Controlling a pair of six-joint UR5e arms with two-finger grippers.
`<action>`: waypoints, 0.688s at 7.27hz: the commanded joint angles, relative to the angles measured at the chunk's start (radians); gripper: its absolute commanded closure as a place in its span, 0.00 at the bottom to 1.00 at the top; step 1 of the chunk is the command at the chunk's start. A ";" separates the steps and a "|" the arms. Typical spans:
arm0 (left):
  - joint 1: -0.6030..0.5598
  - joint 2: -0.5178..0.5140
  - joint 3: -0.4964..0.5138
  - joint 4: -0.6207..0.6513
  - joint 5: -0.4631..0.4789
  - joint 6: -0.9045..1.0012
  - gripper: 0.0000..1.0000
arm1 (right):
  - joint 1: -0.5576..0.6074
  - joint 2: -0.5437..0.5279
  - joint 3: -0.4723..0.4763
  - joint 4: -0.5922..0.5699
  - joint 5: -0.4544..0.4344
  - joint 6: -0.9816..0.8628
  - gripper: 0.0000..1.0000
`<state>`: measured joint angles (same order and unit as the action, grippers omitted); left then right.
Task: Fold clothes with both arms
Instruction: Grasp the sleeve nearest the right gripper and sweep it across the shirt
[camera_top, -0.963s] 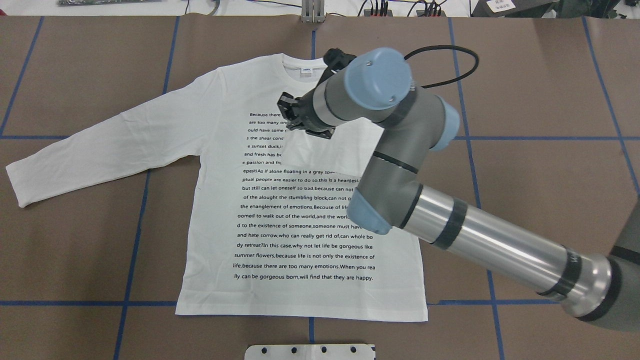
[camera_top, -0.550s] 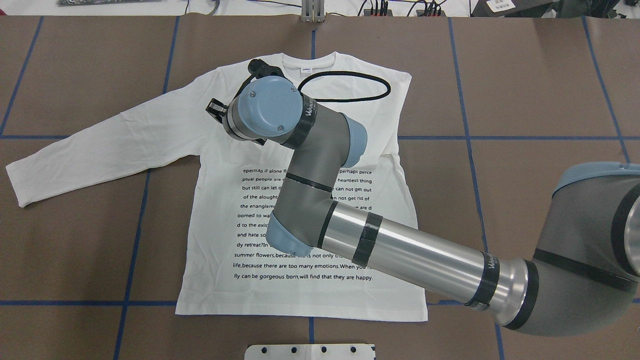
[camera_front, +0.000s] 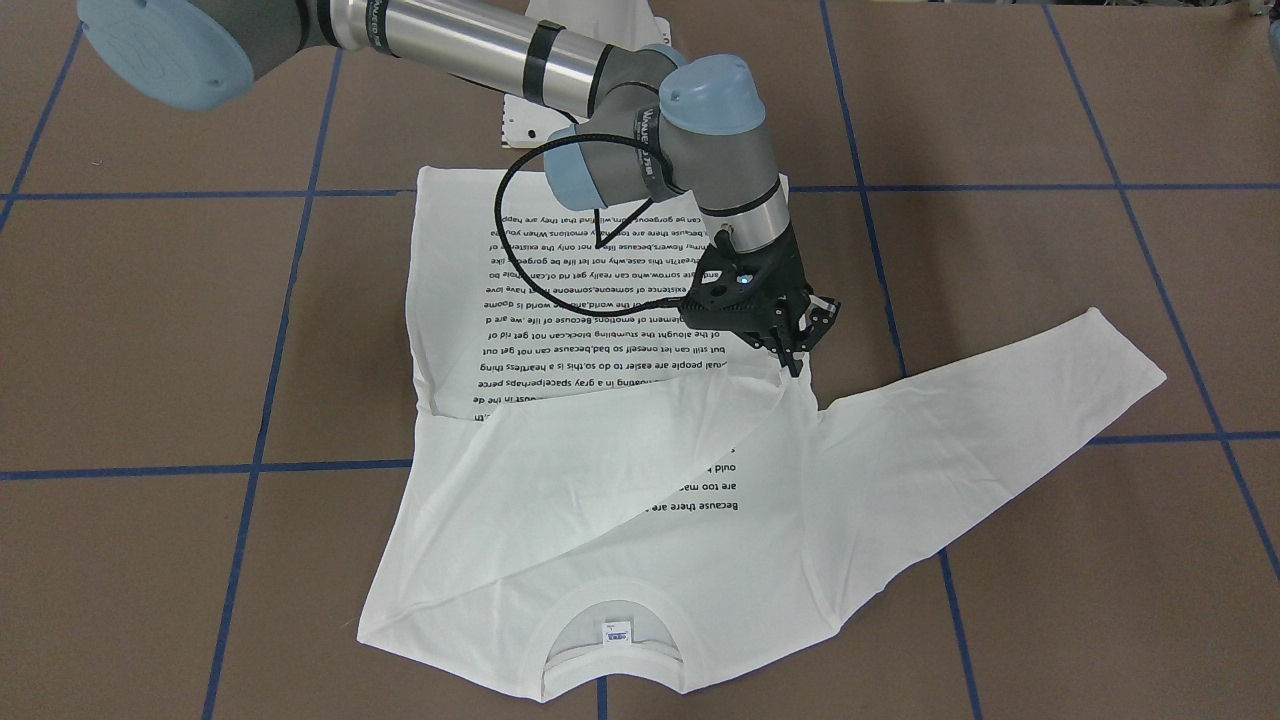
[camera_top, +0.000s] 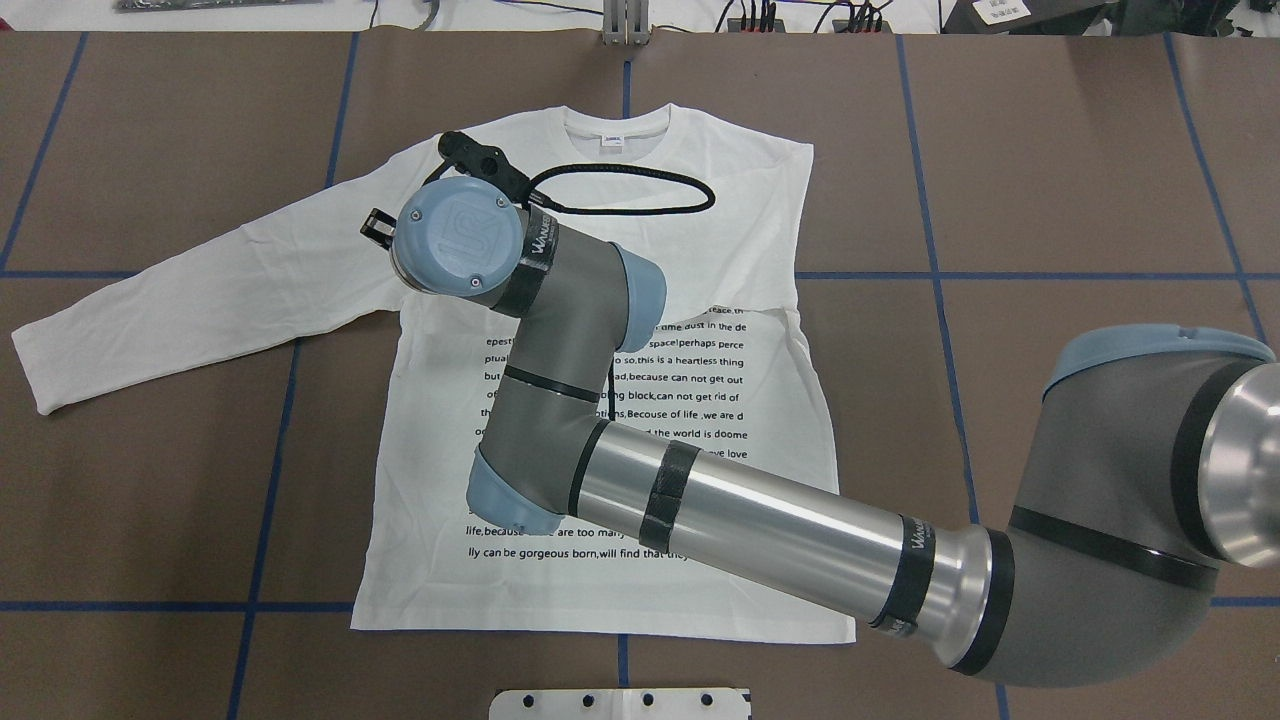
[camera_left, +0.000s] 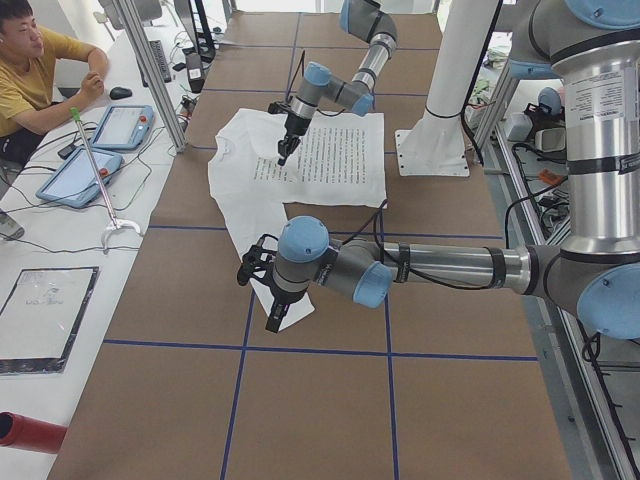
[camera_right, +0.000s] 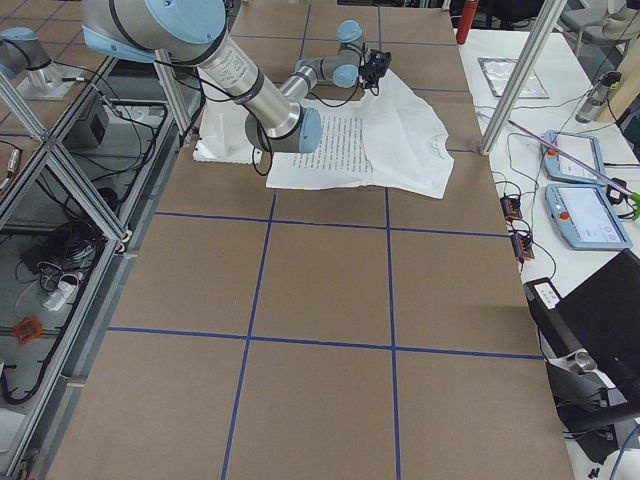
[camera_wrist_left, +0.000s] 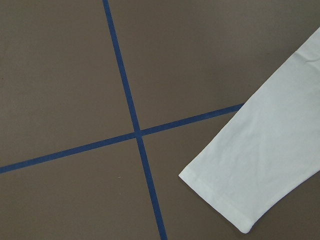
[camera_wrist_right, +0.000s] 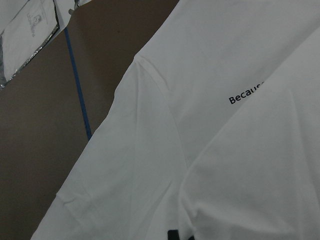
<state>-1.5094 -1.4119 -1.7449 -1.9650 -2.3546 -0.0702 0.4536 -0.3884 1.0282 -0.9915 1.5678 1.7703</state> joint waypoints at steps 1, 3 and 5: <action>0.000 0.005 -0.004 -0.002 0.000 0.001 0.00 | -0.013 0.029 -0.035 0.001 -0.015 0.000 0.91; 0.002 0.005 -0.002 -0.003 -0.003 -0.005 0.00 | -0.013 0.045 -0.068 0.004 -0.026 0.000 0.20; 0.006 -0.001 -0.008 -0.005 -0.015 -0.003 0.00 | -0.013 0.046 -0.071 0.004 -0.031 0.000 0.01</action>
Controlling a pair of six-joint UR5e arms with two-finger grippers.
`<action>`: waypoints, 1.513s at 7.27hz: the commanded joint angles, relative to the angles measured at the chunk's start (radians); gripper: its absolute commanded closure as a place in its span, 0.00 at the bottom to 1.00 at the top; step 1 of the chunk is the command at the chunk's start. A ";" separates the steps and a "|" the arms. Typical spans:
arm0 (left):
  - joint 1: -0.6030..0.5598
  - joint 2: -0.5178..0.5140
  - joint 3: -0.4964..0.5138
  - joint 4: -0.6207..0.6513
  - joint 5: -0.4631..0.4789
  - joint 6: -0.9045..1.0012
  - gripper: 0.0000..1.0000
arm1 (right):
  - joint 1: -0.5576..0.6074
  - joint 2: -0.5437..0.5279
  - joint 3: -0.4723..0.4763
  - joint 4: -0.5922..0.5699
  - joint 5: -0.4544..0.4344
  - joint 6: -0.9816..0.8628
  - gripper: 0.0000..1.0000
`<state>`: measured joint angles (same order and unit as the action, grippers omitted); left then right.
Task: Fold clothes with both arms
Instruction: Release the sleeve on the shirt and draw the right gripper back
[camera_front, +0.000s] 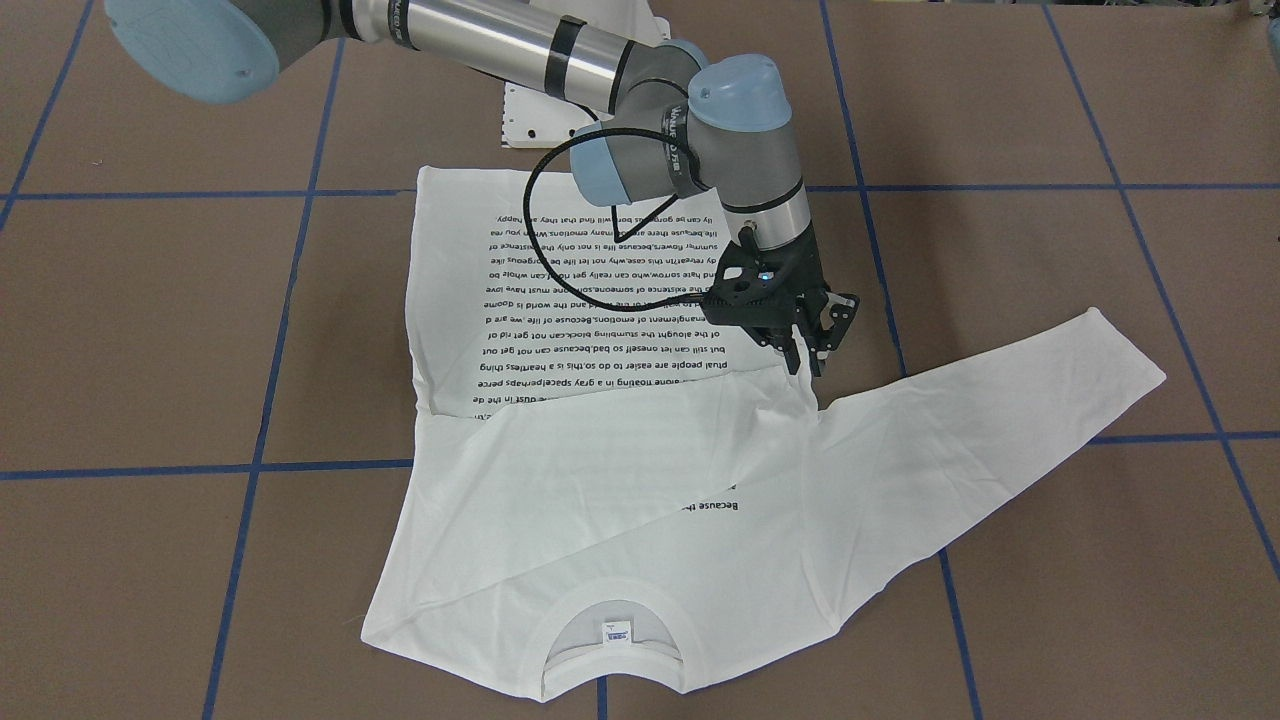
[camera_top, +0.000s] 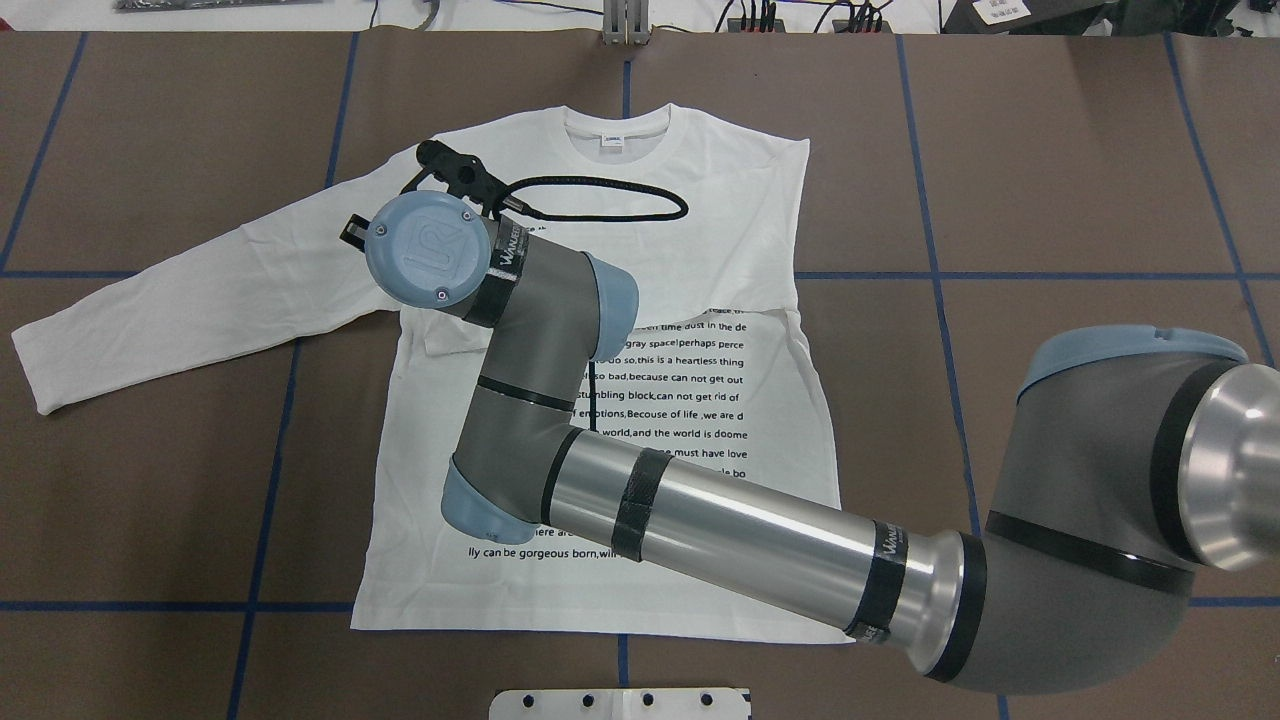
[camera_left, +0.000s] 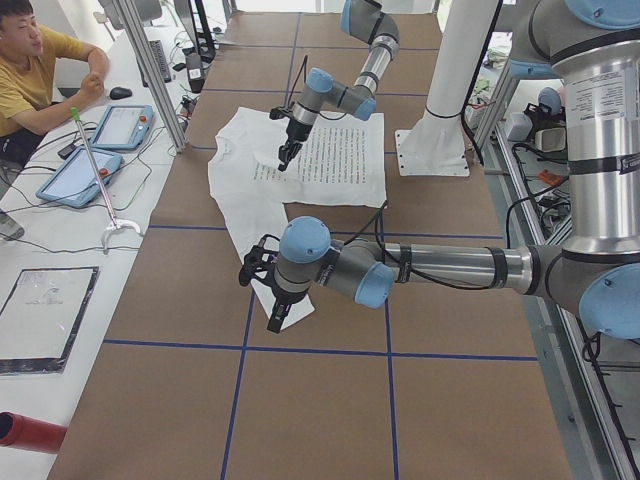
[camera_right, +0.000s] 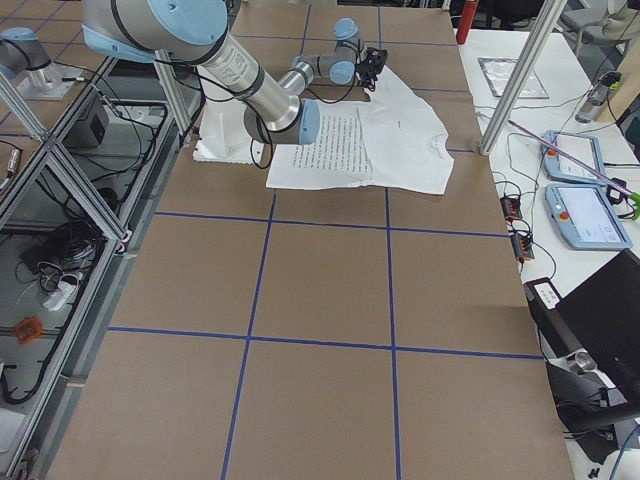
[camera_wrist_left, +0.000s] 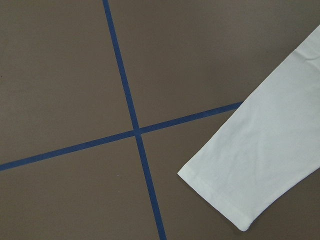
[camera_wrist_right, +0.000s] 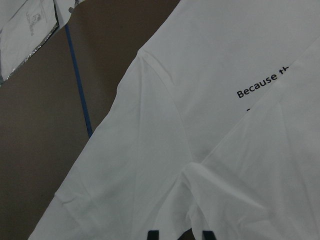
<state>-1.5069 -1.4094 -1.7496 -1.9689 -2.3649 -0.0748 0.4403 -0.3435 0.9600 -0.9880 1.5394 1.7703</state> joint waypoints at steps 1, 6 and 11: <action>0.013 -0.049 0.004 -0.017 -0.004 -0.003 0.00 | 0.000 0.001 -0.001 -0.003 -0.004 0.001 0.01; 0.253 -0.109 0.171 -0.348 0.006 -0.264 0.01 | 0.128 -0.511 0.703 -0.181 0.162 -0.029 0.01; 0.284 -0.210 0.433 -0.401 -0.002 -0.422 0.24 | 0.316 -0.877 0.948 -0.164 0.446 -0.265 0.01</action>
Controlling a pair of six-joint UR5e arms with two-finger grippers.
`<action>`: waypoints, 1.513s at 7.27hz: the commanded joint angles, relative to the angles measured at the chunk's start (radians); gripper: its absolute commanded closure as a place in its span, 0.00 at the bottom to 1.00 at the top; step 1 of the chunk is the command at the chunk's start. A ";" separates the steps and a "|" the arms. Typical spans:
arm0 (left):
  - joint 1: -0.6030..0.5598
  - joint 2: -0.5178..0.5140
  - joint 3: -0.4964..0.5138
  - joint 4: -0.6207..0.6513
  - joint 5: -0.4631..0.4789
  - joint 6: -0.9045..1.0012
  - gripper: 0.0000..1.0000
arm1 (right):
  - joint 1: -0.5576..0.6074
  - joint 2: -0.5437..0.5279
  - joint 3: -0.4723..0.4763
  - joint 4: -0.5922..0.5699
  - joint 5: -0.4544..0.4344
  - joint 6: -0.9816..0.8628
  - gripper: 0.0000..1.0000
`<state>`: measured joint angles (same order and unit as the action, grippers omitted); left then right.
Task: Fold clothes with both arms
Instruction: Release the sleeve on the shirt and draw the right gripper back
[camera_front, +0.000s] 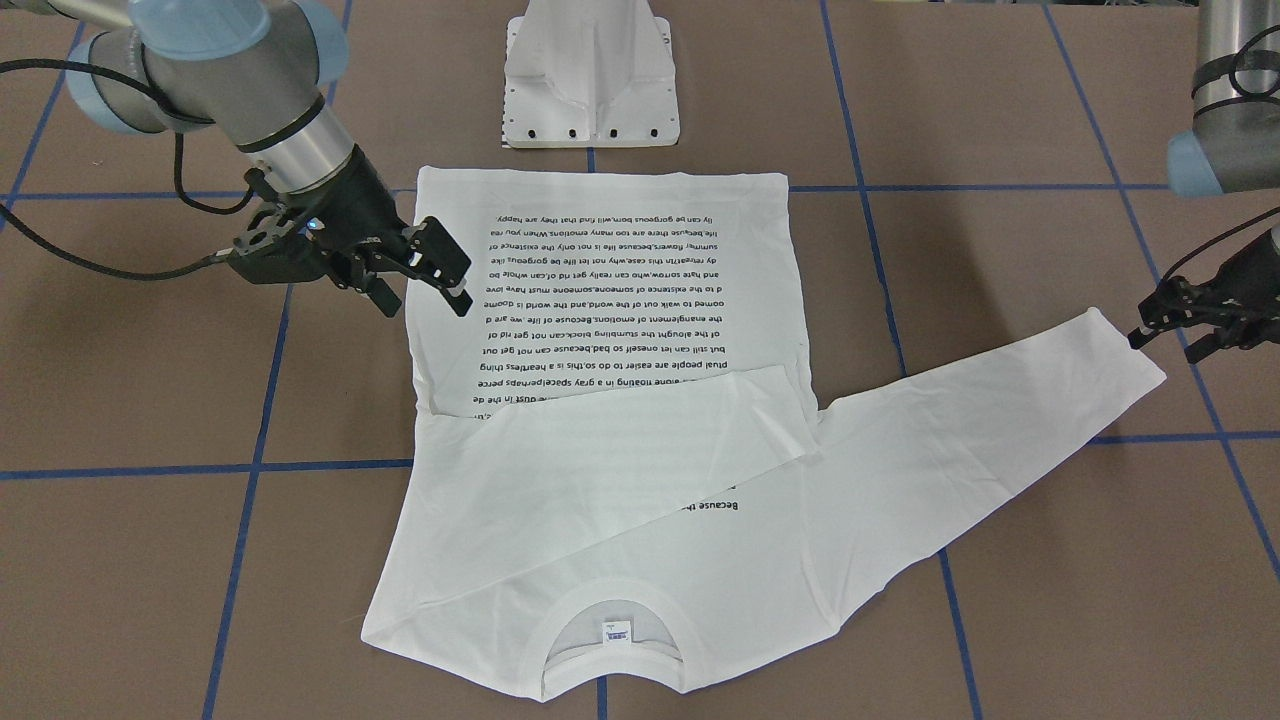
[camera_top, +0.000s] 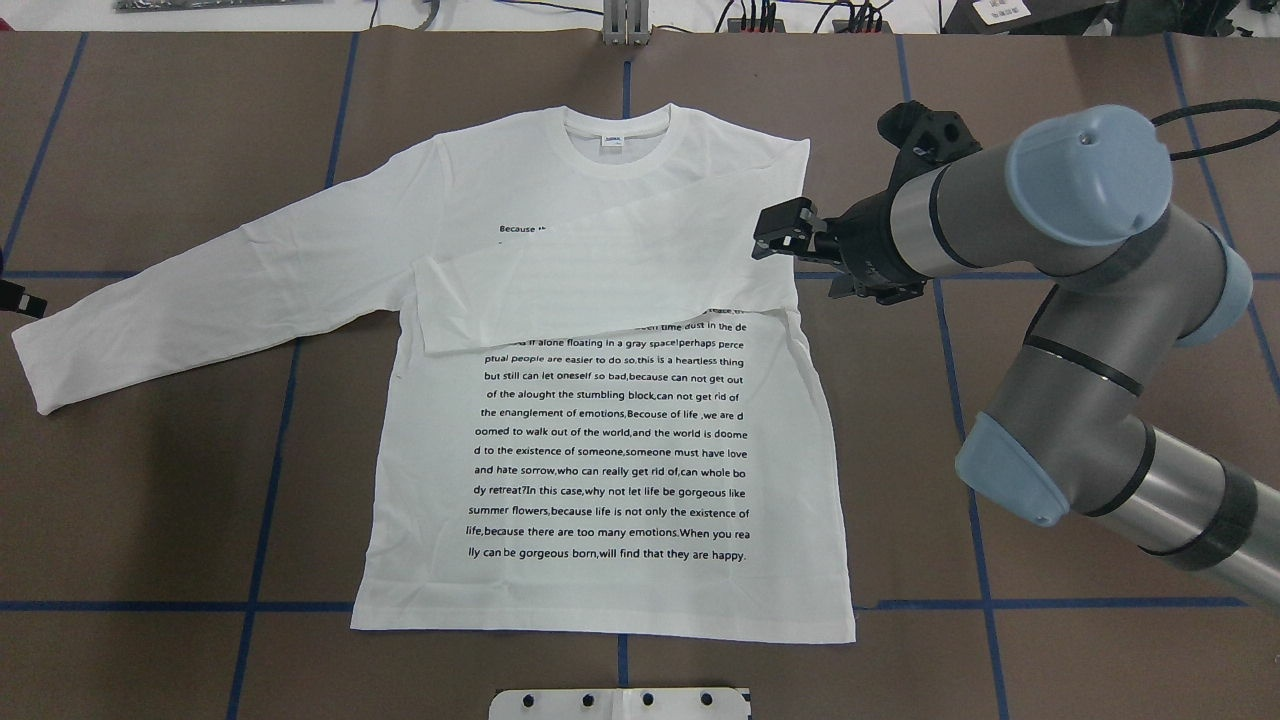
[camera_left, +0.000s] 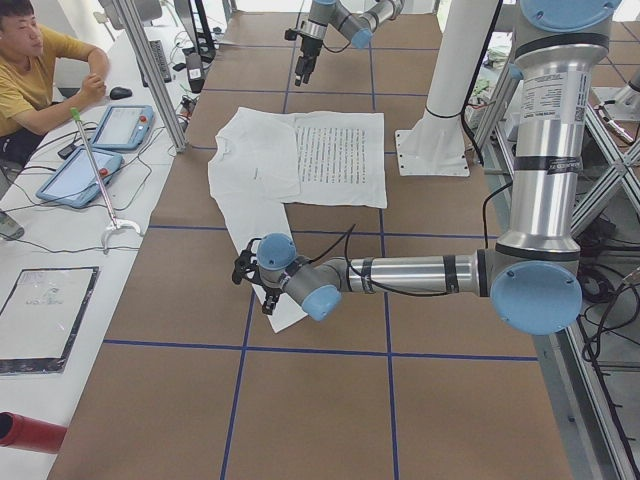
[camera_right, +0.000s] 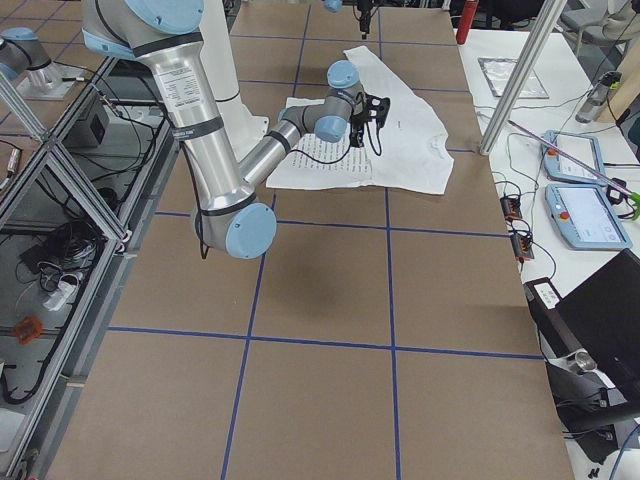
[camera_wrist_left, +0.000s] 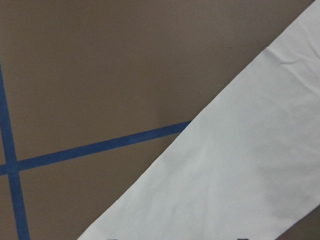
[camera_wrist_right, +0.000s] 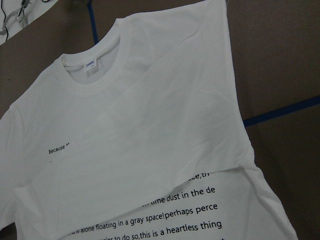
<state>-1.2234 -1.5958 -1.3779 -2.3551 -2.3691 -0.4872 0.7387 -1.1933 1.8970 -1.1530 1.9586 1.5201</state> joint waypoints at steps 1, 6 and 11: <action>0.001 -0.054 0.130 -0.039 0.008 -0.013 0.24 | 0.018 -0.029 0.013 0.001 0.026 -0.015 0.01; 0.002 -0.059 0.241 -0.124 0.001 -0.013 0.24 | 0.018 -0.040 0.014 0.001 0.020 -0.014 0.01; 0.022 -0.061 0.243 -0.122 0.002 -0.011 0.30 | 0.018 -0.049 0.014 0.001 0.019 -0.015 0.01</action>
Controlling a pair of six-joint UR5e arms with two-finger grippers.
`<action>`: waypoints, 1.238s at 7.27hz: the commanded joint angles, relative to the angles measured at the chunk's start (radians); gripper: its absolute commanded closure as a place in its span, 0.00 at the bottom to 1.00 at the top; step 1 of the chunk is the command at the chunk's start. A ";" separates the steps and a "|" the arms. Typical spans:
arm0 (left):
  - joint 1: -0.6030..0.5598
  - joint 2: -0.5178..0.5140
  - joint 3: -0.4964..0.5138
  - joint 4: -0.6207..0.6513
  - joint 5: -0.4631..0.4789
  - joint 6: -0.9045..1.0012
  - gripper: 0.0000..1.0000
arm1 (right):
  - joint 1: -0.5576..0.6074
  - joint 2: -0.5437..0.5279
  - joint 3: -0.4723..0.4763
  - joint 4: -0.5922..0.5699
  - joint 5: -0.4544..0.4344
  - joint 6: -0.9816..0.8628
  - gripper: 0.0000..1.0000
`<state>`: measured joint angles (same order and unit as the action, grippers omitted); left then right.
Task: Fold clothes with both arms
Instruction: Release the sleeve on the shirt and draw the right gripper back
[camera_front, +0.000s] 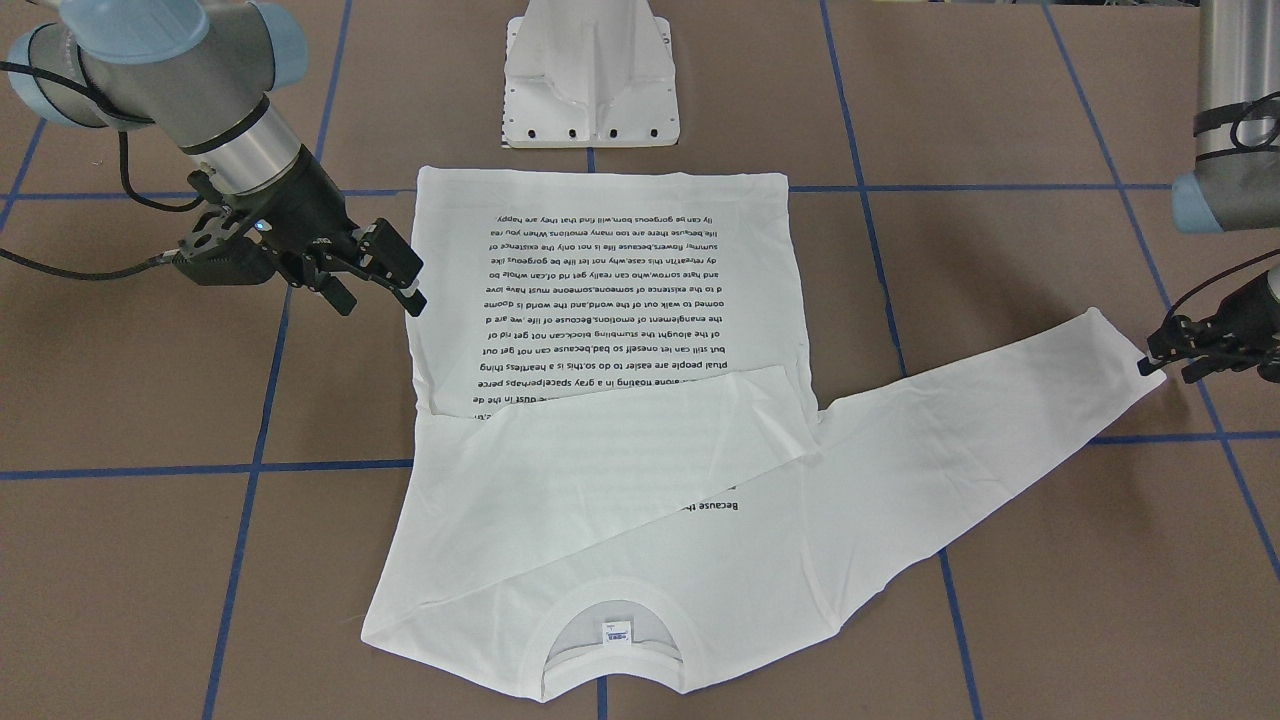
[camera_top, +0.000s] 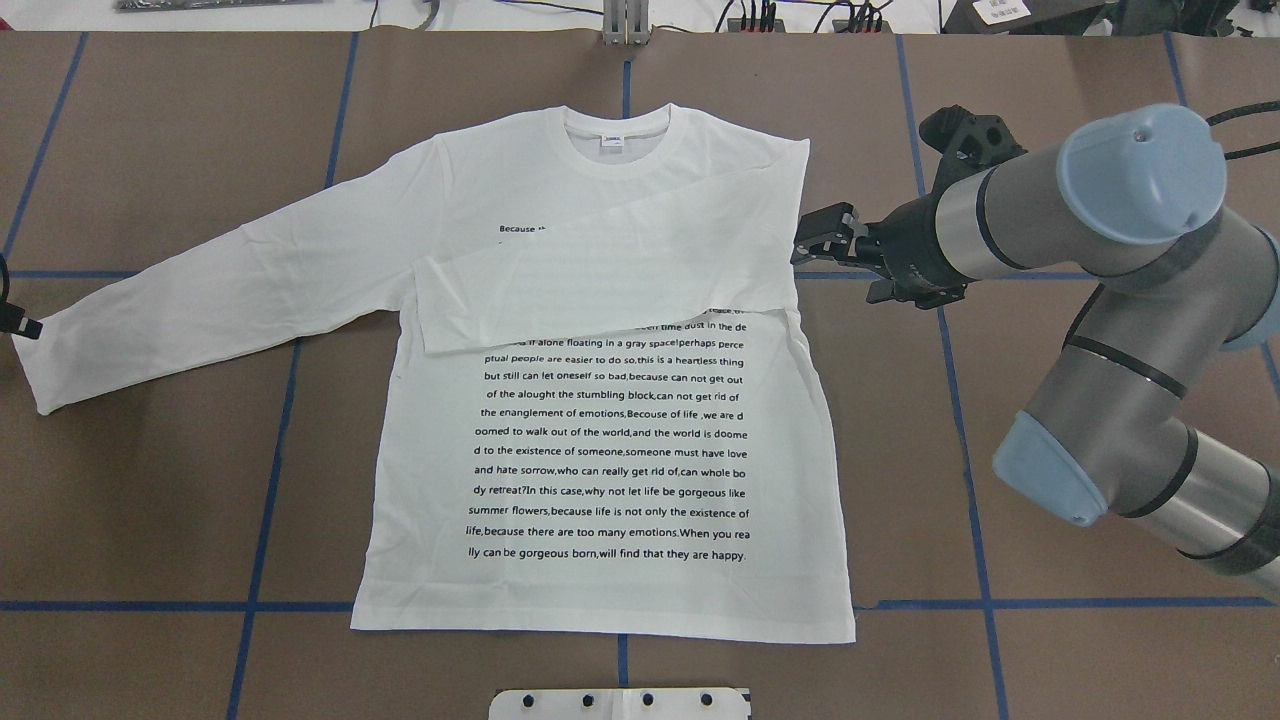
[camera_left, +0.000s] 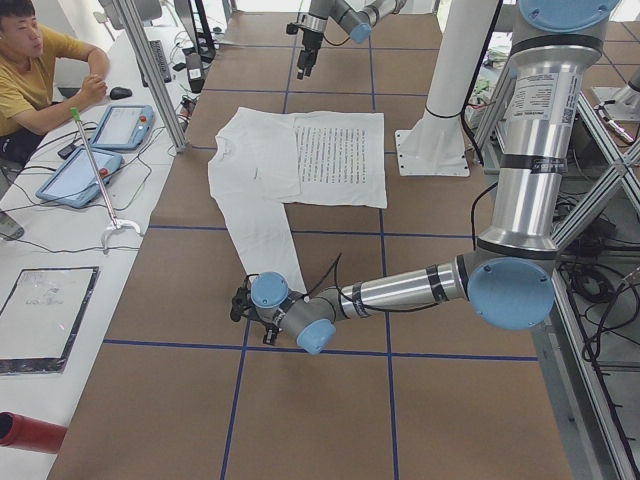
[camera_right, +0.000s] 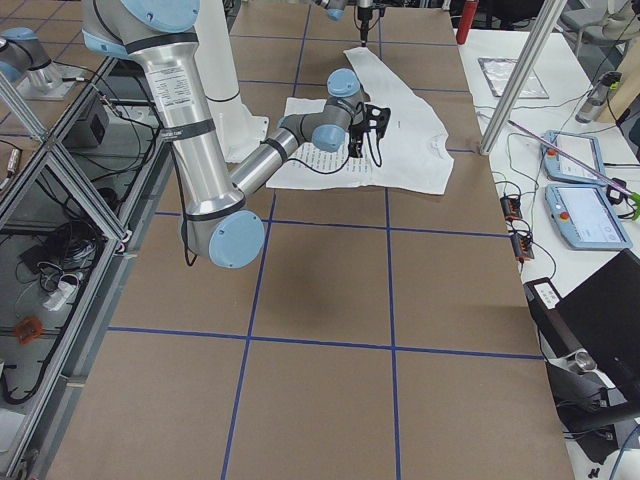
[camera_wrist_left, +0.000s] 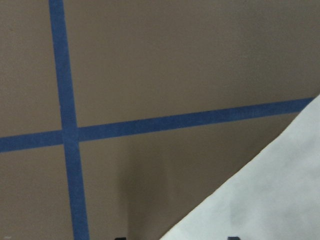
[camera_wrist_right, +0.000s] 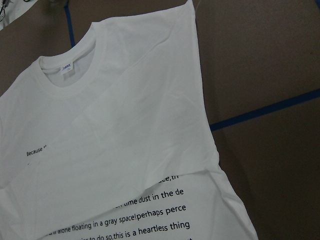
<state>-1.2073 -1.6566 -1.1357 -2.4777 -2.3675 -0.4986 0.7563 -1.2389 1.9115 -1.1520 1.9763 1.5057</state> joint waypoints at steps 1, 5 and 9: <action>0.008 0.000 0.001 0.000 0.002 0.000 0.38 | 0.000 -0.004 0.001 0.000 0.001 0.001 0.01; 0.008 0.005 0.007 -0.003 0.008 -0.003 0.92 | 0.000 -0.007 0.009 0.000 -0.001 0.014 0.01; 0.008 0.005 -0.025 -0.006 0.001 -0.041 1.00 | 0.000 -0.007 0.009 0.000 0.003 0.015 0.01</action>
<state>-1.1996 -1.6521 -1.1465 -2.4811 -2.3647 -0.5402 0.7563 -1.2455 1.9204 -1.1520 1.9772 1.5200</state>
